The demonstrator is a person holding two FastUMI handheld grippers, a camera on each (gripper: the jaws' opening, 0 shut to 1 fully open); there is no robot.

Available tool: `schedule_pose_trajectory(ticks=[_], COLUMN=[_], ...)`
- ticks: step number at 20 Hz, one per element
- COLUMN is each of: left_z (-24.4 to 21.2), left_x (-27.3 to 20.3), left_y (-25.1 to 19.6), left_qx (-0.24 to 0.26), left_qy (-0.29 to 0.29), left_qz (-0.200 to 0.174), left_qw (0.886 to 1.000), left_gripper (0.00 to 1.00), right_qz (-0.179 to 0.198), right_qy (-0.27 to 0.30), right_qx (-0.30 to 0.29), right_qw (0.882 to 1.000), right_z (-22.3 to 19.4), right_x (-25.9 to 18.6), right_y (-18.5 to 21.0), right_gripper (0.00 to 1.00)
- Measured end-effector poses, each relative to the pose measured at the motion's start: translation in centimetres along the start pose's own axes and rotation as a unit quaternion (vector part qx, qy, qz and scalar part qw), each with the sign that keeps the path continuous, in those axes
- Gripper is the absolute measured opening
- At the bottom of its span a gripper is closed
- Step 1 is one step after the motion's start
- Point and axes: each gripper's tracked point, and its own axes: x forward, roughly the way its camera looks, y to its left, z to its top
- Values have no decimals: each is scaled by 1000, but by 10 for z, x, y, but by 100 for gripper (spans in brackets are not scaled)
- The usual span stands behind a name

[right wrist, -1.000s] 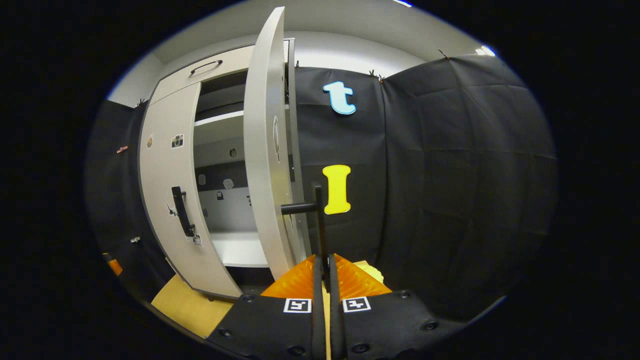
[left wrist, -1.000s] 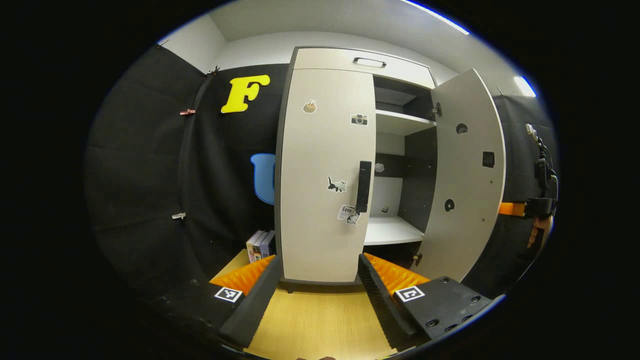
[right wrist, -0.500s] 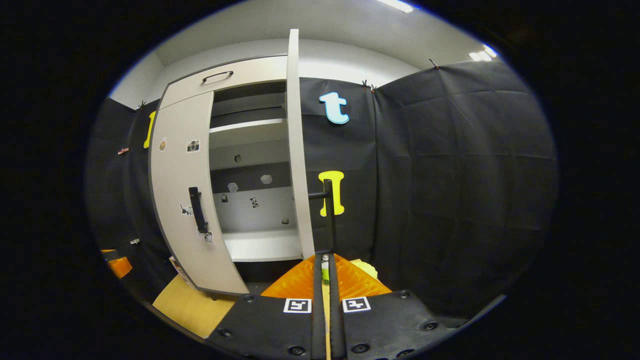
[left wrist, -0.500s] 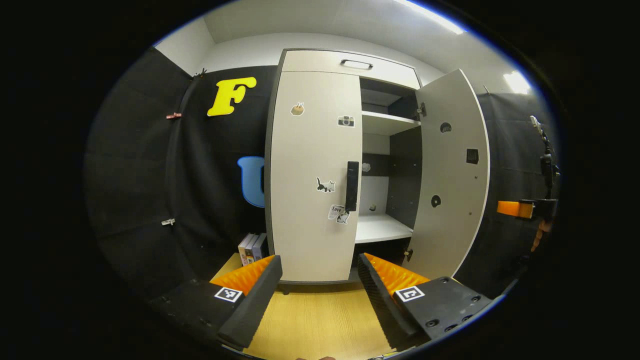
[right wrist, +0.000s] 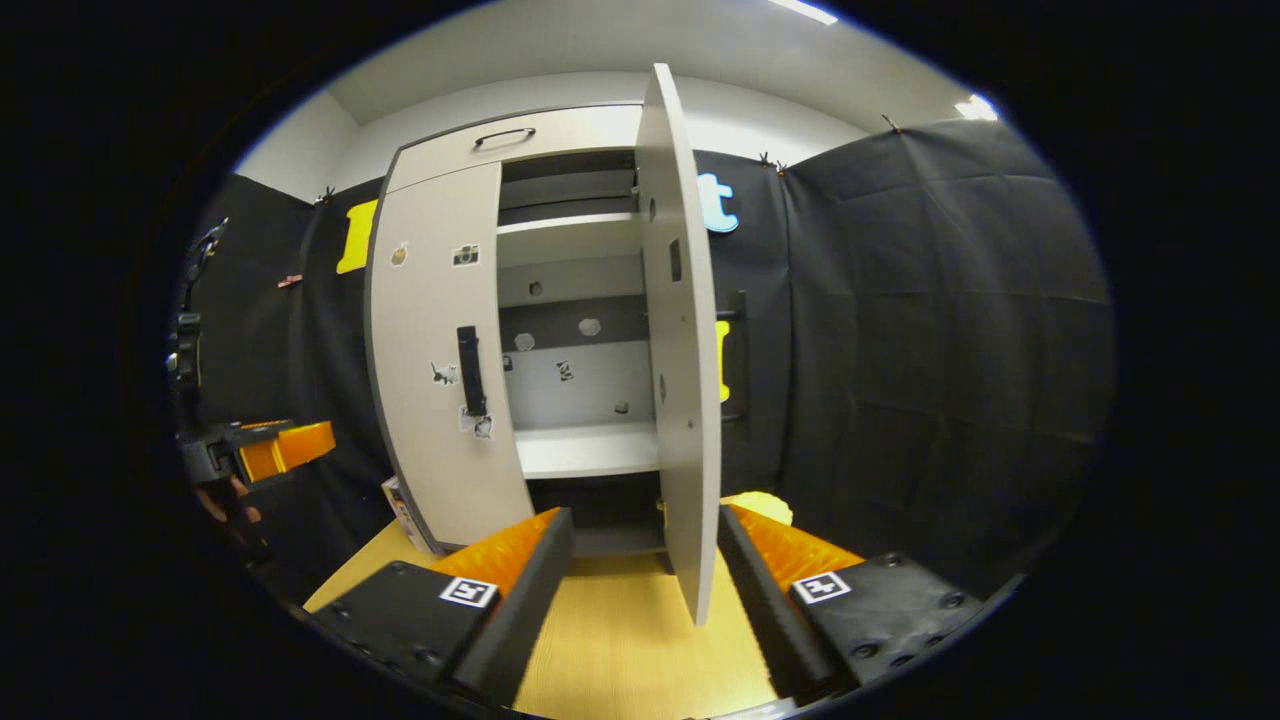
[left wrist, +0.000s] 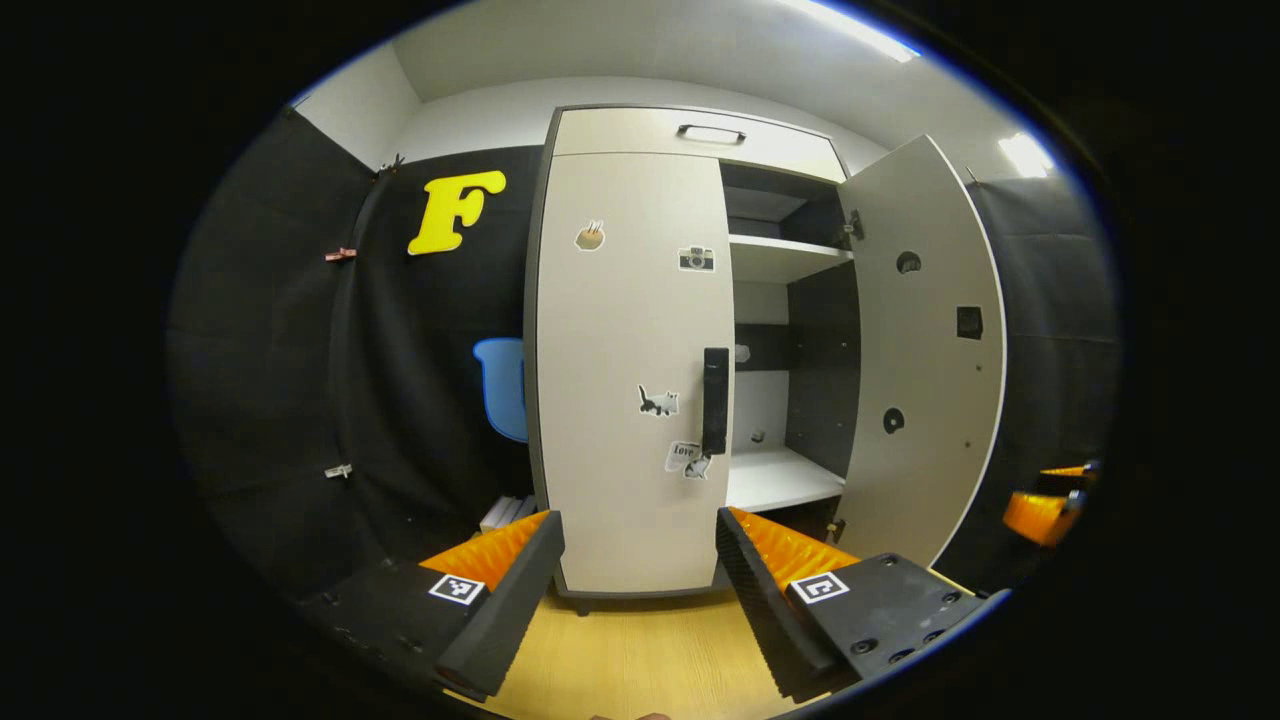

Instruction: Open the right door of the double-door shoe cabinet with the right hand, and open the left door with the left hand.

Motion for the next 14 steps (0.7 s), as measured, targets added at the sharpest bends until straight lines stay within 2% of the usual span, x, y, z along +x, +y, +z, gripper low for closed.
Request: schedule_pose_trajectory(ticks=[1, 8, 14], left_z=[4, 27, 33], left_x=[8, 84, 152], left_y=[-1, -20, -43], left_qx=[0, -15, -25], left_qy=[-4, -27, -14], left_qz=[2, 0, -17], left_qw=[1000, 1000, 999], left_gripper=[95, 95, 95], right_qz=[3, 47, 85], right_qy=[0, -24, -22], right_qx=[-2, 2, 3], right_qw=[1000, 999, 996], right_z=[-1, 3, 2], right_x=[1, 13, 34], right_y=[2, 29, 40], right_gripper=[100, 99, 99])
